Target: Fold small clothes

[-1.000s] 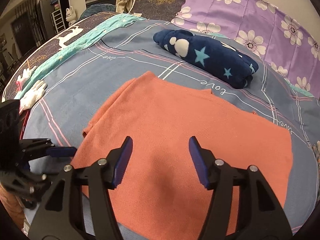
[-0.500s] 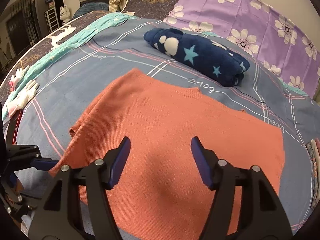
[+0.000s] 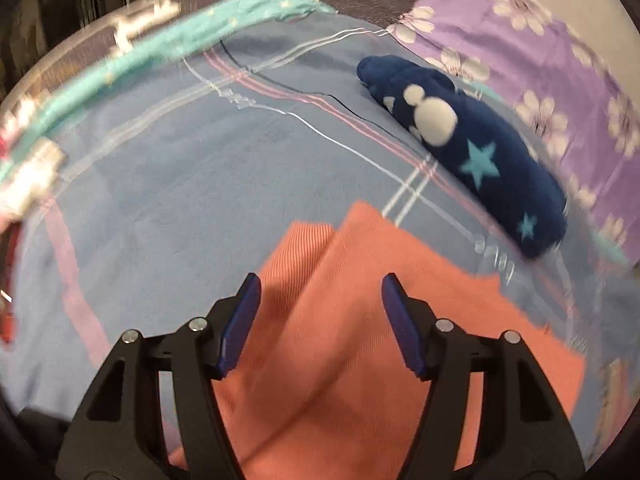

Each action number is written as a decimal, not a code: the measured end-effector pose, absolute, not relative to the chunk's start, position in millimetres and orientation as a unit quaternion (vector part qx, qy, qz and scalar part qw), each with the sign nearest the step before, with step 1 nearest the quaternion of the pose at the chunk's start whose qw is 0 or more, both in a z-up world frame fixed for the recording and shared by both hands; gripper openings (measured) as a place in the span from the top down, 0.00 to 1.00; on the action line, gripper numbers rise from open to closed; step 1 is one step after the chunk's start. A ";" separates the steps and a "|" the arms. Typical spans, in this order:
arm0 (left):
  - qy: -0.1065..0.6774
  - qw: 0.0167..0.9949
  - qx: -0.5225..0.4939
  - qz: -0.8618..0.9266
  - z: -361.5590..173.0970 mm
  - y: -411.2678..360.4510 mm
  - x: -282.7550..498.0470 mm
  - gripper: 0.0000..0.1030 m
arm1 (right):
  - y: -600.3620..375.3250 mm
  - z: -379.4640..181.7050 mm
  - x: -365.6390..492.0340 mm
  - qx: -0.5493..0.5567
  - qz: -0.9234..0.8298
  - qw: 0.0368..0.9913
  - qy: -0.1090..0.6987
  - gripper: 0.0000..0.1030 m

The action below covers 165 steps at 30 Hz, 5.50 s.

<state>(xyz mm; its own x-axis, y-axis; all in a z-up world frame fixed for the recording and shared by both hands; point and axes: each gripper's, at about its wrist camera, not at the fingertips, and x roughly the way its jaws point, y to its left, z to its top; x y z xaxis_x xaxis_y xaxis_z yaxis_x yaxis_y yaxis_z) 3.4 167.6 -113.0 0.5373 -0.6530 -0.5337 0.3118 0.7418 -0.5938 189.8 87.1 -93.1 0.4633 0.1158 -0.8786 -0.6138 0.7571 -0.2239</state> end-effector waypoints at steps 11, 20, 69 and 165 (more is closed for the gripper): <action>0.424 0.857 -0.158 -0.247 -115.5 168.2 -10.3 0.73 | 91.8 -111.2 250.1 -0.130 0.221 0.811 0.527 0.99; 0.438 0.865 -0.139 -0.201 -115.2 189.1 -18.2 0.76 | 22.0 -61.9 227.3 -0.024 0.261 0.838 0.478 0.75; 0.400 0.866 -0.190 -0.232 -21.8 134.3 186.8 0.89 | -45.5 -39.9 15.2 -0.177 0.181 0.927 0.277 0.89; 0.378 0.900 -0.039 -0.213 -74.7 -29.4 58.8 0.64 | -325.3 -71.7 8.0 0.137 0.106 0.898 0.404 0.95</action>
<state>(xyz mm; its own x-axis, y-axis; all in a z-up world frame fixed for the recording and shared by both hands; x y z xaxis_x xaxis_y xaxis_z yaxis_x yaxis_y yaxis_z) 58.8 -29.4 -74.7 0.6237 -0.4132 -0.6636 0.3544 0.9061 -0.2310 8.0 -325.3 -71.7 0.6514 0.3003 -0.6967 -0.0796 0.9403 0.3309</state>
